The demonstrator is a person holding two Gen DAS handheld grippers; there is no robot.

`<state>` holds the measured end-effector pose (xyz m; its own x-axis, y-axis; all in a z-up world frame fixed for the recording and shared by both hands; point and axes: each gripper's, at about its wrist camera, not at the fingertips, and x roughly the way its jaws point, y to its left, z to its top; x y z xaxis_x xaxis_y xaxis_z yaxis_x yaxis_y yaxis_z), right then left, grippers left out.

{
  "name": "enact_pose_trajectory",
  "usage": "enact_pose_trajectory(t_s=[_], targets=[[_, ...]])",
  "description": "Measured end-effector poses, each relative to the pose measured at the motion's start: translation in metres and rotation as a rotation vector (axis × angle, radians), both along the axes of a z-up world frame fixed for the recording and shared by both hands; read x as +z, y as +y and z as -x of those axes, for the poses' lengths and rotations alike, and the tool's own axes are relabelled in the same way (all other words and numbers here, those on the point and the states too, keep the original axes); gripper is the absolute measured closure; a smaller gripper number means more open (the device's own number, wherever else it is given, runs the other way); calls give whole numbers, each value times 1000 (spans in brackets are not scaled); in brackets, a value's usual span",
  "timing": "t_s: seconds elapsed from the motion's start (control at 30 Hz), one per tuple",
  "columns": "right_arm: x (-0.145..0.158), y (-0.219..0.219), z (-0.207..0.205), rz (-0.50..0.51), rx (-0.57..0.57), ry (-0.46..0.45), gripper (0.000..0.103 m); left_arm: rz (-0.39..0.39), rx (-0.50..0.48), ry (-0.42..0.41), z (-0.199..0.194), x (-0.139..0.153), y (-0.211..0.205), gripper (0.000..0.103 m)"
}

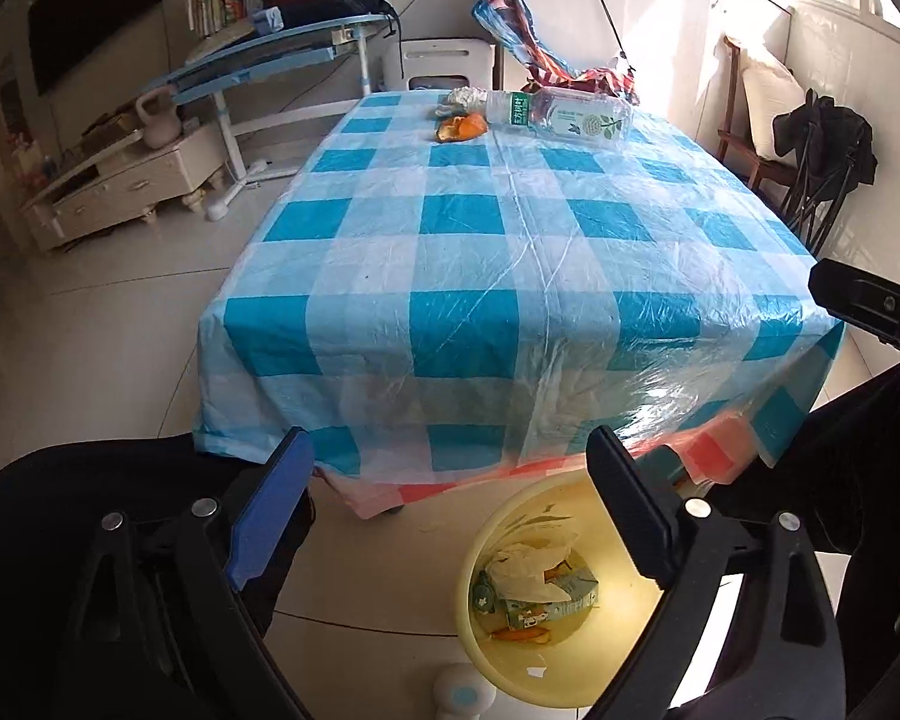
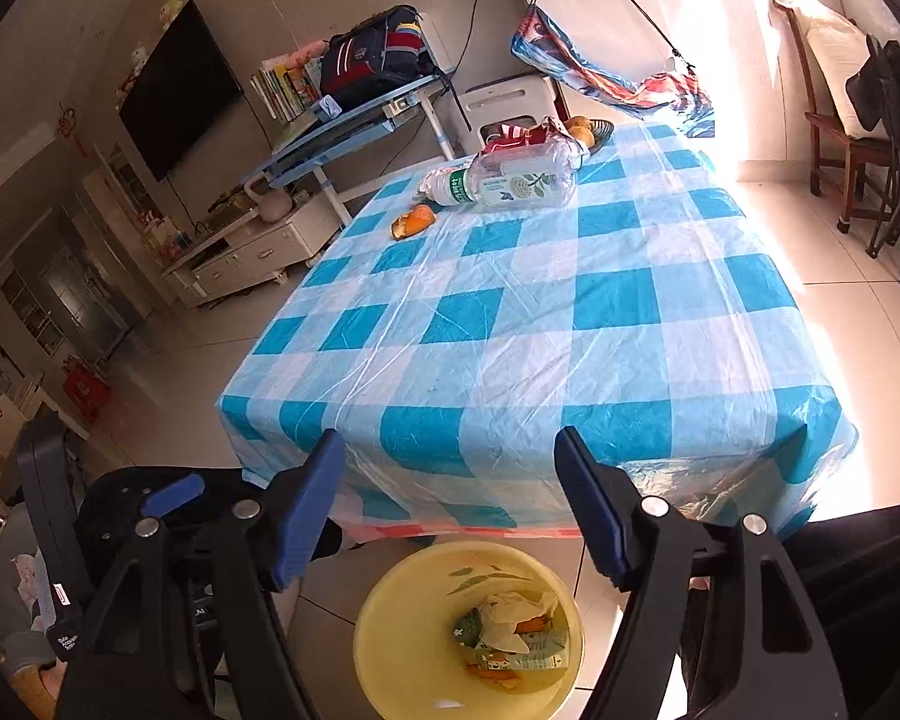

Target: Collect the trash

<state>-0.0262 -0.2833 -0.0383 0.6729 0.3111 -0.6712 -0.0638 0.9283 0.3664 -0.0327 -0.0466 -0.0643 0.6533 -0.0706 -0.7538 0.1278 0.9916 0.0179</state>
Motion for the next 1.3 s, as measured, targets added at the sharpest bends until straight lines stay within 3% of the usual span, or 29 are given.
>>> enact_pose_trajectory(t_s=[0.23,0.53,1.3], targets=[[-5,12,-1,84,34,-1,30,53,131,-46,-7,9,27,11],[-6,16,1,104,45,4,29,18,124,-61,-4,7,20,10],[-7,20,2,117,56,6,28,24,138,-58,-6,6,23,10]])
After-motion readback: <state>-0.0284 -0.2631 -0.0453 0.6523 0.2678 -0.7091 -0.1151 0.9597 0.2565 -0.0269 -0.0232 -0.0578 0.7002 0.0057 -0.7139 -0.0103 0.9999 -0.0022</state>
